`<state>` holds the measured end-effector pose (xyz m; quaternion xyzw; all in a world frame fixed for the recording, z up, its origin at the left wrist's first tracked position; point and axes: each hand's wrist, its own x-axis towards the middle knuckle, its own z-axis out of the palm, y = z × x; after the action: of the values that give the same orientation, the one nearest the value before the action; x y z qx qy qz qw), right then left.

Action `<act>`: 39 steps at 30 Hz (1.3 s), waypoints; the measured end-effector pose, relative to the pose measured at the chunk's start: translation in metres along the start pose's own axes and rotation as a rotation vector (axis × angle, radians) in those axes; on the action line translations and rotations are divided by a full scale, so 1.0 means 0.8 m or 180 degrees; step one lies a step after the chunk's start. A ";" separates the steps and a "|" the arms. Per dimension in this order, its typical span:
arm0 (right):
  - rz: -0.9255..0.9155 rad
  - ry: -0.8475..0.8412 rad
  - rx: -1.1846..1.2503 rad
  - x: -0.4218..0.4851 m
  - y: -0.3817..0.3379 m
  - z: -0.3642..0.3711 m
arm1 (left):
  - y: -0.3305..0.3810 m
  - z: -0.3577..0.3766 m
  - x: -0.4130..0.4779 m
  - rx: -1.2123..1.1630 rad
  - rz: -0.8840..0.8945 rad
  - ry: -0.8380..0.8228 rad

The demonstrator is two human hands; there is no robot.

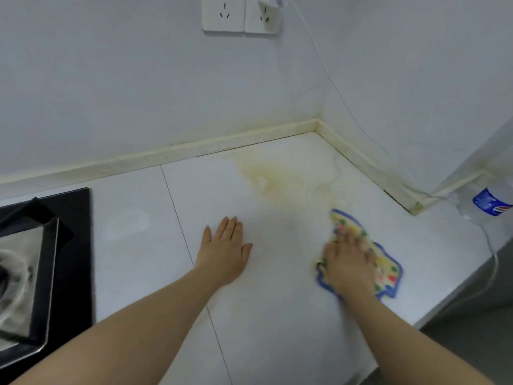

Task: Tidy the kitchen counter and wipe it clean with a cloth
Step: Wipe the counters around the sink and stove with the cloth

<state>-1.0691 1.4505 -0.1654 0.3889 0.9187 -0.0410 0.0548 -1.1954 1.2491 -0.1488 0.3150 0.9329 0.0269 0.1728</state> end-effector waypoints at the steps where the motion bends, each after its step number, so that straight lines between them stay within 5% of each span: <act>1: 0.0419 -0.0011 0.0238 0.012 0.021 -0.009 | 0.002 0.000 0.001 -0.0013 -0.0033 -0.0055; 5: 0.1113 -0.0044 0.0655 0.058 0.035 -0.016 | 0.021 -0.005 0.025 -0.0098 -0.0177 -0.0100; 13: -0.1044 -0.0001 -0.0022 0.092 -0.014 0.000 | 0.056 -0.008 0.079 -0.0055 -0.0839 -0.0081; 20: 0.0302 -0.0051 0.0354 0.145 0.045 -0.018 | 0.062 -0.027 0.098 -0.0203 -0.1072 -0.0473; 27: -0.1365 -0.0170 -0.0180 0.131 0.011 -0.009 | 0.056 -0.032 0.103 -0.0117 -0.0973 -0.0871; 35: 0.0028 -0.0169 0.0280 0.198 0.028 -0.031 | 0.035 -0.053 0.102 0.0011 -0.0674 -0.0976; 39: -0.0970 -0.0050 0.0082 0.172 -0.018 -0.017 | 0.042 -0.055 0.105 0.0016 -0.0742 -0.0974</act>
<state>-1.1755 1.5394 -0.1695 0.2453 0.9661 -0.0637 0.0501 -1.2531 1.3288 -0.1274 0.2056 0.9259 -0.0438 0.3138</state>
